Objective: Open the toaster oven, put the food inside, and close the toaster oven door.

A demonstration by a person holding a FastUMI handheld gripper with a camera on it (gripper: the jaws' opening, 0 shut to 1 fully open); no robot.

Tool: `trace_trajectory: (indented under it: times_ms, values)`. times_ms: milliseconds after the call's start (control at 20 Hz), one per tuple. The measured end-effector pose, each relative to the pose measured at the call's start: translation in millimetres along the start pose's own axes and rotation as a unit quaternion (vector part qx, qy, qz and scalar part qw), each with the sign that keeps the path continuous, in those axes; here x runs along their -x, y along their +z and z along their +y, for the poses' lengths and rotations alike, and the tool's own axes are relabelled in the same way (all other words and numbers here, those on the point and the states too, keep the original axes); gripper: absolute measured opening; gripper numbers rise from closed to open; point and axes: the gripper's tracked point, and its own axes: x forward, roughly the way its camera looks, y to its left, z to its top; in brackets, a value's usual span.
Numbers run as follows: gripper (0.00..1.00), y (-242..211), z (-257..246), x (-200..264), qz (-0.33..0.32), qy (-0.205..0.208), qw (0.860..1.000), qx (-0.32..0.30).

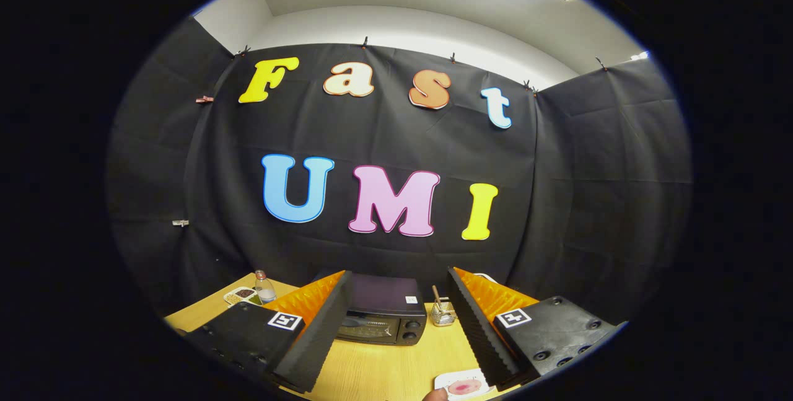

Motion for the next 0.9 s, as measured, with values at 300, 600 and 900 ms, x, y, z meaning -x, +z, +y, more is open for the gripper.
trace_trajectory:
  times_ms: [300,600,900]
  values:
    - [0.98,-38.6,38.1,-41.4,0.045,0.018,0.998,-0.026]
    - [0.98,-114.7,78.0,-106.4,0.126,0.022,0.990,-0.052]
    - [0.98,-202.1,102.1,-165.8,0.202,0.016,0.978,-0.052]
